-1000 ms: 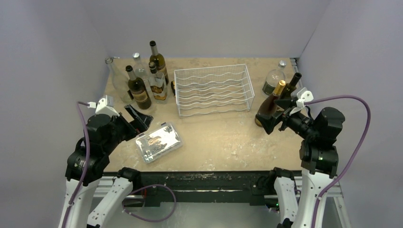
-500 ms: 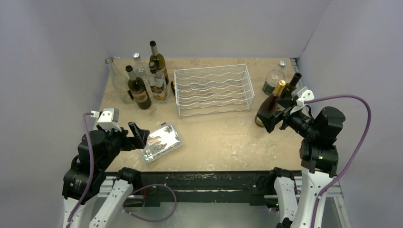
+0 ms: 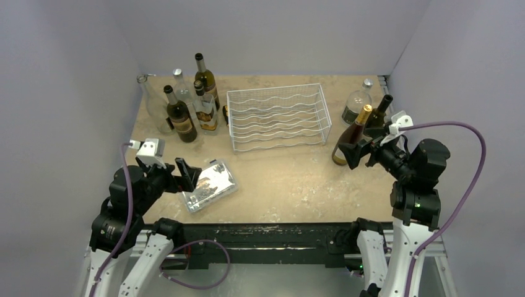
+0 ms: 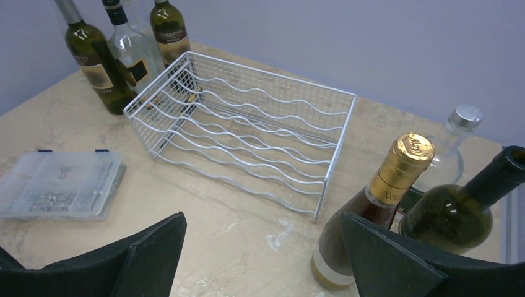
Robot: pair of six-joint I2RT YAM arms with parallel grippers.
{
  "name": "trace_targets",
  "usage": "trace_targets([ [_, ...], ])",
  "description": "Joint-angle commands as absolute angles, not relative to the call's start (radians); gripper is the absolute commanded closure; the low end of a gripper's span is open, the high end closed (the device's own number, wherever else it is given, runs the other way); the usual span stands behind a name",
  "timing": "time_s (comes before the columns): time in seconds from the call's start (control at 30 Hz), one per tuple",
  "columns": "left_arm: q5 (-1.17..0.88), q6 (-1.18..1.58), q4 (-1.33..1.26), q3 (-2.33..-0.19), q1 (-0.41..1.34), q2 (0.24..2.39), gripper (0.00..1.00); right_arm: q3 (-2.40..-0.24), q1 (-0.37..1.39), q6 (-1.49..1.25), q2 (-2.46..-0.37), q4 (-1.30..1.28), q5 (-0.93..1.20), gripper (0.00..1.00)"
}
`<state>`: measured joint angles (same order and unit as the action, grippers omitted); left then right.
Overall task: Take the wine bottle off the wine rack
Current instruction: Reset both arms
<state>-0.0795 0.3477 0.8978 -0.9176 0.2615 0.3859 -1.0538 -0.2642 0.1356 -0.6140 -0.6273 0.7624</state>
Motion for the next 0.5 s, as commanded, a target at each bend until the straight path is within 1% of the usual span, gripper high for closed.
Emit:
trace_targets([
  [0.0, -0.137, 0.356, 0.809, -0.900, 0.255, 0.386, 0.00, -1.056, -0.271, 0.095, -0.605, -0.591, 0.716, 0.01],
  [0.47, -0.127, 0.374, 0.805, -0.873, 0.255, 0.367, 0.00, -1.047, -0.272, 0.112, -0.594, -0.597, 0.703, 0.01],
])
